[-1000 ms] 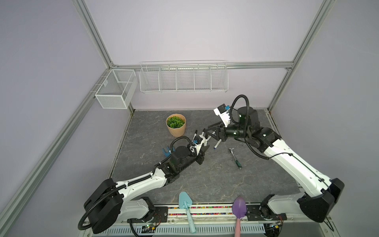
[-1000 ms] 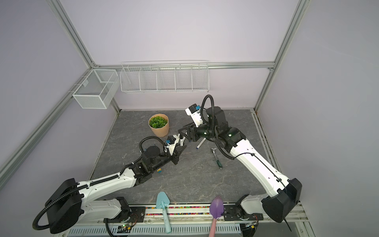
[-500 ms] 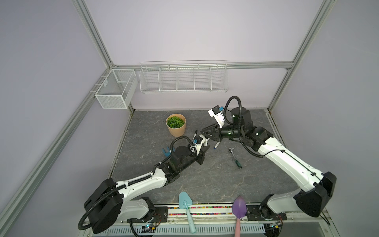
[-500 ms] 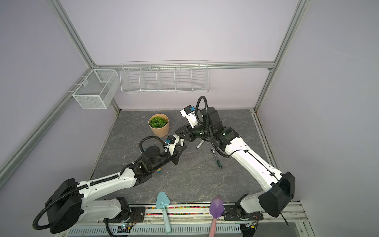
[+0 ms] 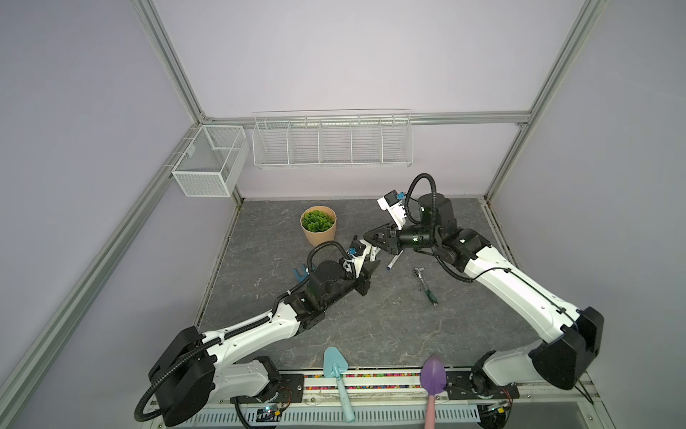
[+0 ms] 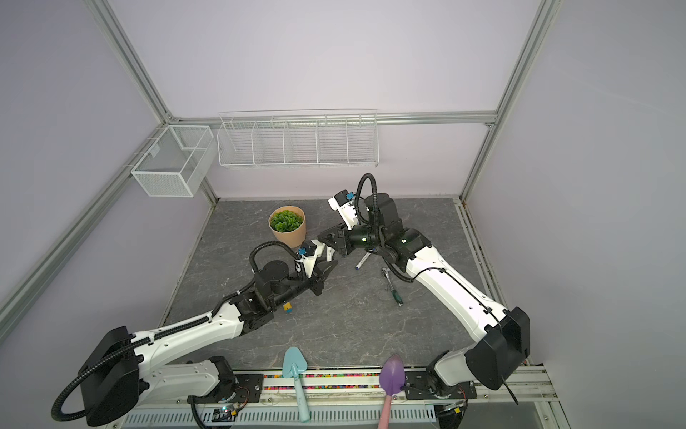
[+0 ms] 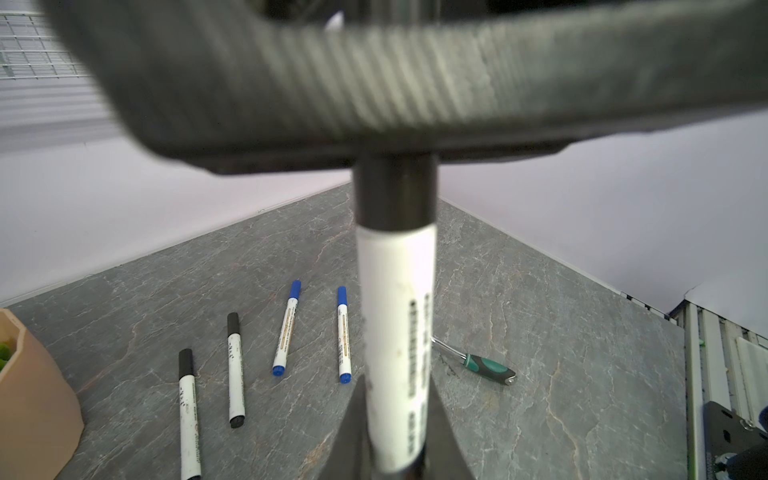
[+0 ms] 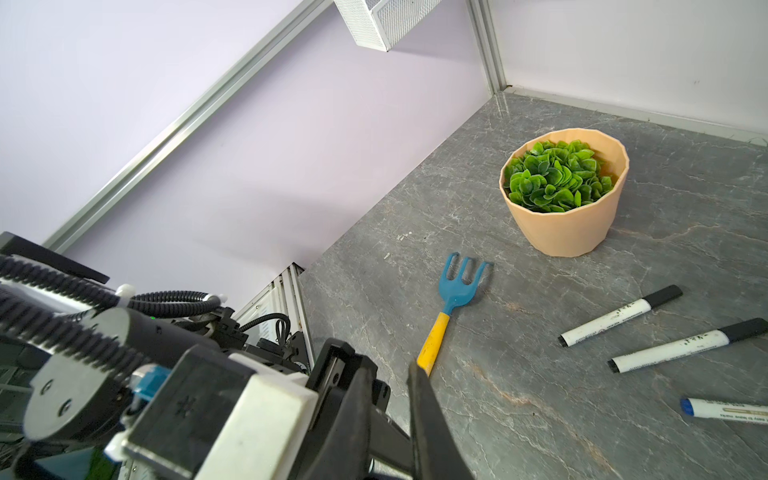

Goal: Insert the pens into the pen caps

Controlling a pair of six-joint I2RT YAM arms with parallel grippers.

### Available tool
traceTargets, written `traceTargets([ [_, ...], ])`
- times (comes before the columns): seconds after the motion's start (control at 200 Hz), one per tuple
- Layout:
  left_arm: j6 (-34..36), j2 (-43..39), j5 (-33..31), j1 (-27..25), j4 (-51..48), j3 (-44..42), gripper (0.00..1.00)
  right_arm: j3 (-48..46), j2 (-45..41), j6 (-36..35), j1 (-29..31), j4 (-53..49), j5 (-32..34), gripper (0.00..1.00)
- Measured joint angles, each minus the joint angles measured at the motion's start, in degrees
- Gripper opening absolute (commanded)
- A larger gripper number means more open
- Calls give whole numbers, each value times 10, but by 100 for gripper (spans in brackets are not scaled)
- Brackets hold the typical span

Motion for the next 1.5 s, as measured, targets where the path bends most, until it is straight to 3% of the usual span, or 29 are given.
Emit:
traceTargets([
  [0.37,36,68,-11,20,-27,95,0,8,13,-15,-33,26,4,7],
  [0.52,49,83,13,38,-103,136,0,0,21,-13,-44,37,21,7],
  [0.765,48,80,44,43,-137,137,0,-36,48,45,-118,25,-63,7],
  [0.95,39,70,68,51,-181,137,0,-39,66,64,-120,9,-104,7],
  [1.215,26,77,74,55,-174,137,0,-35,59,68,-104,14,-78,7],
  [1.389,5,127,74,60,-93,140,0,-29,66,60,-91,29,-45,7],
  [1.499,-3,148,78,68,-95,164,0,-29,75,56,-91,38,-30,7],
])
